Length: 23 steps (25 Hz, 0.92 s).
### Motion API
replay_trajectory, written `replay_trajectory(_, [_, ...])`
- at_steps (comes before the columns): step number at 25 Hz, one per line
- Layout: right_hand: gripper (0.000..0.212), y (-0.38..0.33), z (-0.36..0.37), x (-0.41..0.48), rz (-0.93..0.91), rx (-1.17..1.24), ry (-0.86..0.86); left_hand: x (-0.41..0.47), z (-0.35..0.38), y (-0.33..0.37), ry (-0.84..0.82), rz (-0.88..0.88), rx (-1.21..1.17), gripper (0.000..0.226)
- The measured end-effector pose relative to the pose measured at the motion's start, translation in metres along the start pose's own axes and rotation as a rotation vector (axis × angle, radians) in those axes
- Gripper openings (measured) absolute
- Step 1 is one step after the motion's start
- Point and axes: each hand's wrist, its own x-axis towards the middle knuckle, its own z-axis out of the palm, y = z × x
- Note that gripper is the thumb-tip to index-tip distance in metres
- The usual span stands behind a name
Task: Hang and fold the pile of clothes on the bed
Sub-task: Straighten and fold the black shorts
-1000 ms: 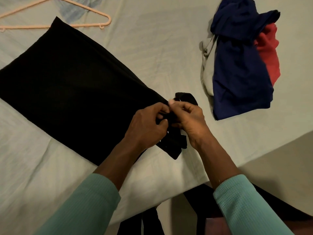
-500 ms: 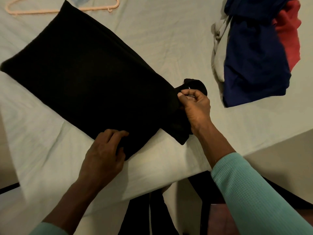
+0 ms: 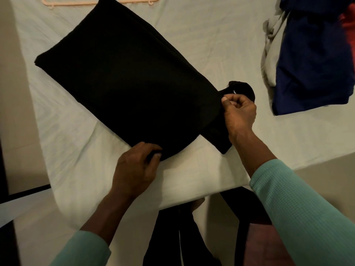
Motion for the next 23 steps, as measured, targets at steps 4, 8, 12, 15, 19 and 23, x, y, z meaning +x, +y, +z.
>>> replay_trajectory(4, [0.006, 0.002, 0.002, -0.001, -0.021, 0.008, 0.029, 0.003, -0.015, 0.014, 0.203, -0.365, -0.388, 0.014])
replay_trajectory(8, [0.007, 0.001, 0.002, -0.002, -0.016, 0.021, 0.019, 0.012, -0.023, 0.024, 0.241, -0.668, -0.942, 0.019])
replay_trajectory(12, [0.006, 0.000, 0.001, -0.001, 0.000, 0.027, 0.020, 0.021, -0.031, 0.024, 0.224, -0.546, -0.921, 0.034])
replay_trajectory(15, [0.005, 0.000, 0.003, -0.001, -0.001, 0.028, 0.034, 0.032, -0.036, 0.021, 0.156, -0.384, -0.398, 0.029])
replay_trajectory(19, [0.005, 0.000, 0.004, -0.001, 0.004, 0.028, 0.036, 0.051, -0.050, 0.027, 0.173, -0.444, -0.530, 0.011])
replay_trajectory(23, [0.006, -0.001, 0.004, -0.001, 0.013, 0.026, 0.030, 0.068, -0.067, 0.041, 0.183, -0.335, -0.550, 0.014])
